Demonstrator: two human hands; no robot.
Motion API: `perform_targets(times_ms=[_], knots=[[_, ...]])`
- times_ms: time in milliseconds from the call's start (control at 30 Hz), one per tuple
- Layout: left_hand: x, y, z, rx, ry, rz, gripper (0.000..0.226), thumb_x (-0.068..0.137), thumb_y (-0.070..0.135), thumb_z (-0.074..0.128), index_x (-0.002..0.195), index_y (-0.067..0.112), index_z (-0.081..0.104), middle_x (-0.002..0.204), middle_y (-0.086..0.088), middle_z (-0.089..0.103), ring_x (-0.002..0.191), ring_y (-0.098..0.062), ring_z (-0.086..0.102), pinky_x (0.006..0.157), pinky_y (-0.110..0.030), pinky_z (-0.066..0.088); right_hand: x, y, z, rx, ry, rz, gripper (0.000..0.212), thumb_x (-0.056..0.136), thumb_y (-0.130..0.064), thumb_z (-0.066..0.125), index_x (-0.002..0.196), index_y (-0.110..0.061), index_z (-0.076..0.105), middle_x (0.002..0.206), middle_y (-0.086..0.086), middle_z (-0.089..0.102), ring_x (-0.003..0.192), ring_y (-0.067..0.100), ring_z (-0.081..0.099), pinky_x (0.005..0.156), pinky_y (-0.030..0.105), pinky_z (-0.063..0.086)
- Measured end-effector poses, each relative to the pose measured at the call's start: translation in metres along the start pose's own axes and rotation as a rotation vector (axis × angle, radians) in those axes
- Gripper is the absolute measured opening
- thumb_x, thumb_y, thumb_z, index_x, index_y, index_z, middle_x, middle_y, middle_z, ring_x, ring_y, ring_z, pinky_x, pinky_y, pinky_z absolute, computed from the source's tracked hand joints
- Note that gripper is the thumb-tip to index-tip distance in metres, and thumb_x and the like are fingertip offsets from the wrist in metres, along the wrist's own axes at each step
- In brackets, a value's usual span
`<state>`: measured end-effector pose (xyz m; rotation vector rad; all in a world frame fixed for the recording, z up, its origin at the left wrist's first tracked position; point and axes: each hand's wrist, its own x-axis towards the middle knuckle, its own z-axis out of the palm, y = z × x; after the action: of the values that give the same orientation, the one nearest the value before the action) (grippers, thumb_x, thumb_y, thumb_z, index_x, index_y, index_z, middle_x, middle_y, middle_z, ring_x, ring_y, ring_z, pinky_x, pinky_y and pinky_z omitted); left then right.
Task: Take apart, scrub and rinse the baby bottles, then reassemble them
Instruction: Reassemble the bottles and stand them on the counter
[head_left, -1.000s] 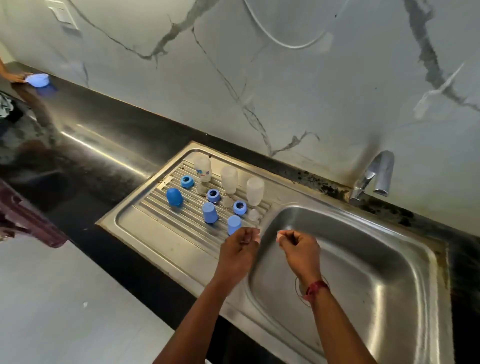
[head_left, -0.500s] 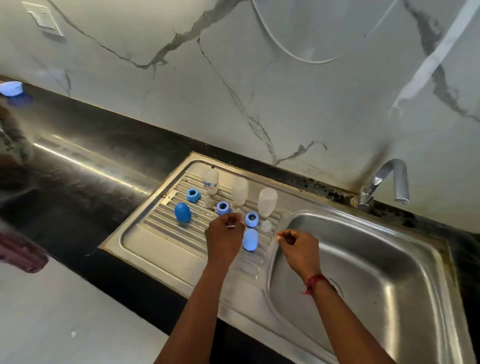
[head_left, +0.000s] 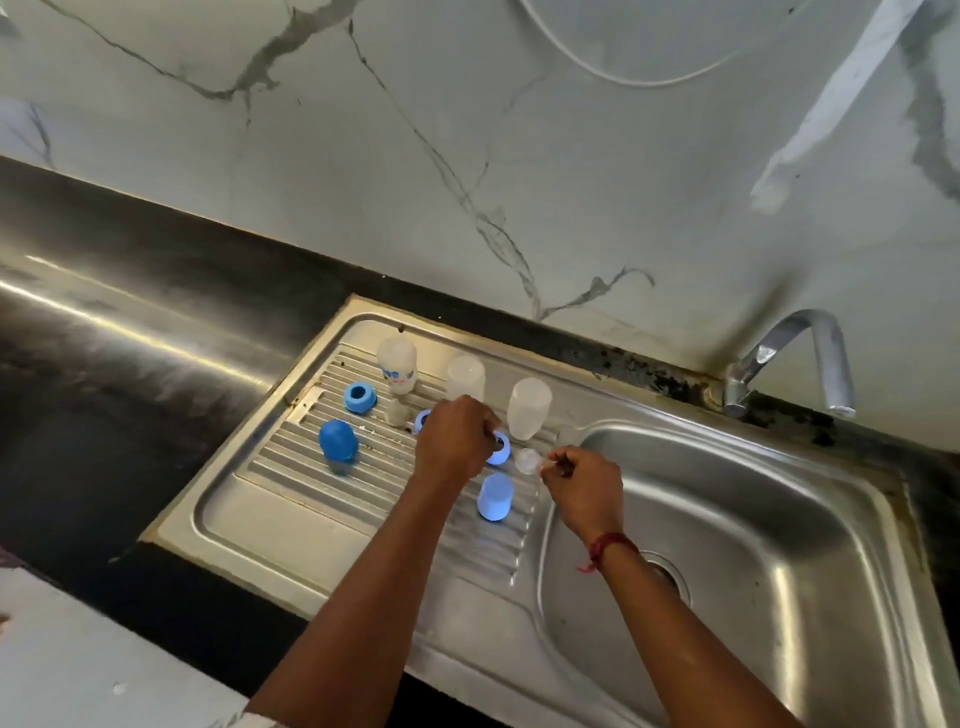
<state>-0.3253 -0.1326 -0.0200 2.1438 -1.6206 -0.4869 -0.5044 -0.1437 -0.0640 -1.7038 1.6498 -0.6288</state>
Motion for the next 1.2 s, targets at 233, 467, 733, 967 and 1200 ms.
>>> perform_targets(times_ms=[233,467,733,967,1200], knots=[[0.025,-0.008,0.016,0.241,-0.112,0.097,0.025,0.085,0.026,0.071,0.109,0.022,0.076,0.105,-0.005,0.074,0.098,-0.025,0.068,0.076,-0.032,0.052,0.011,0.009,0.009,0.0,-0.022,0.01,0.027,0.083,-0.025,0.074,0.109,-0.016,0.074,0.089,0.0,0.074,0.086,0.015,0.066,0.077,0.022,0.046],[0.032,-0.007,0.024,0.507,-0.238,0.24,0.018,0.089,0.021,0.064,0.103,0.012,0.071,0.102,-0.008,0.071,0.096,-0.027,0.066,0.066,-0.031,0.038,0.021,0.011,0.017,0.005,-0.086,-0.051,0.03,0.088,-0.029,0.072,0.116,-0.018,0.073,0.107,0.002,0.075,0.099,0.017,0.069,0.087,0.027,0.053],[0.039,-0.007,0.025,0.561,-0.204,0.276,0.012,0.089,0.023,0.062,0.09,0.012,0.068,0.095,-0.008,0.071,0.086,-0.026,0.067,0.064,-0.029,0.037,0.022,0.017,0.016,0.084,-0.015,0.004,0.012,0.083,-0.023,0.076,0.095,-0.02,0.076,0.093,-0.002,0.071,0.082,0.01,0.065,0.08,0.027,0.052],[0.036,-0.006,0.03,0.514,-0.184,0.263,0.02,0.082,0.021,0.066,0.071,0.014,0.05,0.086,-0.007,0.068,0.067,-0.021,0.052,0.06,-0.029,0.034,0.014,0.026,0.01,0.304,0.022,0.115,0.006,0.081,-0.018,0.077,0.083,-0.018,0.072,0.083,-0.006,0.072,0.08,0.01,0.068,0.078,0.027,0.055],[0.034,-0.006,0.032,0.509,-0.192,0.247,0.015,0.084,0.026,0.069,0.084,0.013,0.062,0.09,-0.007,0.07,0.08,-0.024,0.066,0.063,-0.029,0.036,0.01,0.028,0.003,0.329,0.018,0.132,0.007,0.081,-0.018,0.077,0.084,-0.016,0.071,0.081,-0.007,0.071,0.078,0.008,0.067,0.073,0.017,0.05]])
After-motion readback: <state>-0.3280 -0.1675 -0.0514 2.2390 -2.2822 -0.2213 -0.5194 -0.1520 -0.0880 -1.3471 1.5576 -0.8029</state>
